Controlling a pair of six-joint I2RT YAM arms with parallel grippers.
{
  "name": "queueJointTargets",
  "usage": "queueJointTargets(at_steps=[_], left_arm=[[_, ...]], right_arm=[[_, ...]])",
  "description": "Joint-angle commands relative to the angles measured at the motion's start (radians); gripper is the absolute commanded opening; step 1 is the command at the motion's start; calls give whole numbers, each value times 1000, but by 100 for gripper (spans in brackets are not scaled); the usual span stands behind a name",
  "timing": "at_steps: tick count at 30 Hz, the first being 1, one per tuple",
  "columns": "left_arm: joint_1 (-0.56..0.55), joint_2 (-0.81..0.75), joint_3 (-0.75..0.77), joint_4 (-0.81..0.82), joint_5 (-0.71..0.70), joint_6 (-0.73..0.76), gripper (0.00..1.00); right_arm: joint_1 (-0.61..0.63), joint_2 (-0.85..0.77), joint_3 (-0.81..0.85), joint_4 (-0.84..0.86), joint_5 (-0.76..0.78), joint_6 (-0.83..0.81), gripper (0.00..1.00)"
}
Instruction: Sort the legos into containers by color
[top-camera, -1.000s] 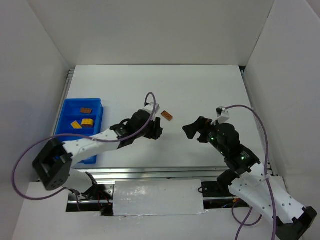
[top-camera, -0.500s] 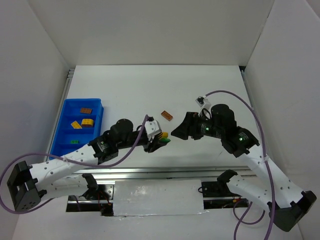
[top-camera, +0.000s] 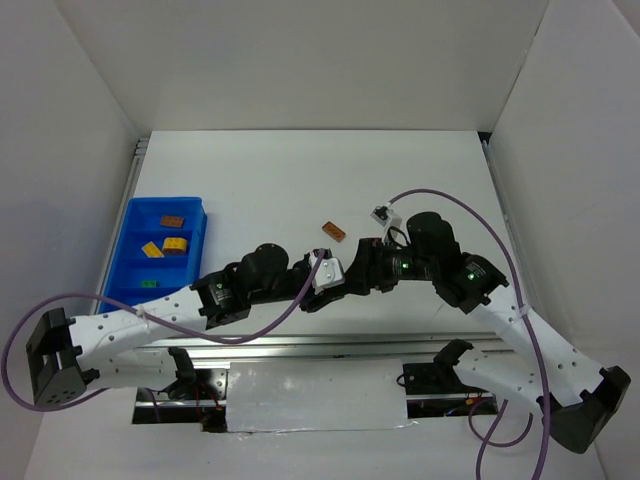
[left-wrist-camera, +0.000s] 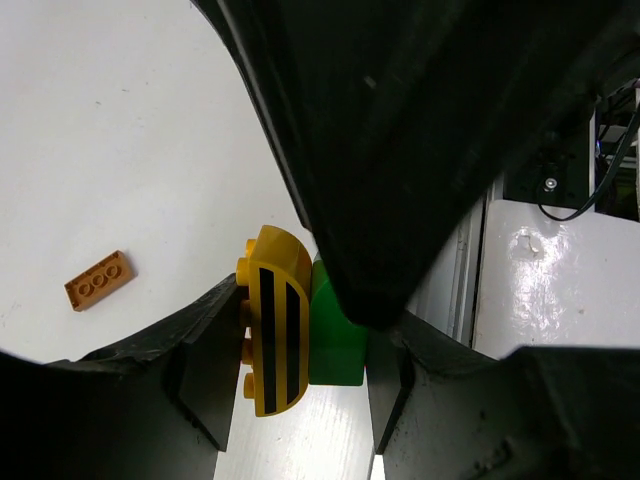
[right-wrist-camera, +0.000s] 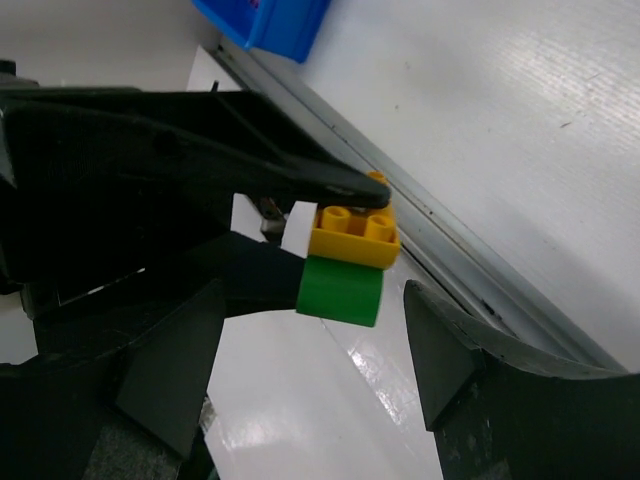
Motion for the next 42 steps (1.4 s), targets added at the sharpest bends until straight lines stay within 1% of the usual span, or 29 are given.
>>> queueJointTargets(at_steps=[1,5,6,9,12,15,17,18,19,20,21,23,24,25,26,27,28,29,31,32,33,35,36,39,41,42], left_arm=[[-8,16,61,17,-27,47,0],[-9,1,56,54,10,34,0],[-9,1,58,57,18,27,0],[-15,9,64,60,33,21,0],[-21,9,62,63,35,18,0],[-23,6,61,68,30,20,0],[-25,7,61,71,35,18,0],[-25,12,64,74,35,15,0],[-25,13,65,76,36,12,0],[-25,15,65,82,38,7,0],[-28,15,68,83,36,6,2],[-29,23,71,86,17,1,10],[-31,32,77,79,12,-2,18],[-31,38,84,73,9,1,21],[-31,41,93,65,-3,-2,23],[-32,49,96,62,-7,-2,25],[-32,50,99,60,-10,-3,25],[-32,49,99,66,-10,-8,25],[-32,40,93,77,-14,-14,30],[-32,36,87,88,-14,-23,40],[-32,27,82,96,-19,-28,44],[-32,20,74,100,-10,-26,47],[-32,18,76,97,-4,-26,57],[-32,27,97,53,15,-23,70],[-32,27,104,27,26,-23,99],[-32,23,104,19,29,-23,99]], right_arm=[[49,1,1,11,-1,-19,79],[61,7,-28,23,91,-16,78],[61,2,-29,23,132,-16,78],[64,-7,-31,26,194,-16,76],[66,5,-23,11,229,-23,75],[66,16,-29,14,231,-23,73],[66,11,-45,57,179,-20,68],[66,10,-52,74,154,-14,61],[69,7,-62,92,115,-11,56],[66,5,-65,120,95,-10,49],[69,7,-68,129,76,-7,46],[72,5,-72,163,15,0,45],[74,5,-74,173,-7,3,43],[78,8,-69,180,-21,1,40],[84,10,-66,183,-39,-6,29],[86,11,-63,183,-41,-11,24],[87,10,-63,184,-42,-14,15],[89,11,-66,193,-47,-17,2],[91,4,-85,230,-67,-39,0],[89,-2,-95,253,-102,-65,0],[91,-28,-123,305,-113,-77,0],[89,-58,-152,347,-120,-89,0],[91,-70,-158,356,-117,-115,0],[88,-82,-148,336,-76,-166,0],[86,-78,-138,319,-67,-197,0],[84,-76,-138,321,-65,-200,0]])
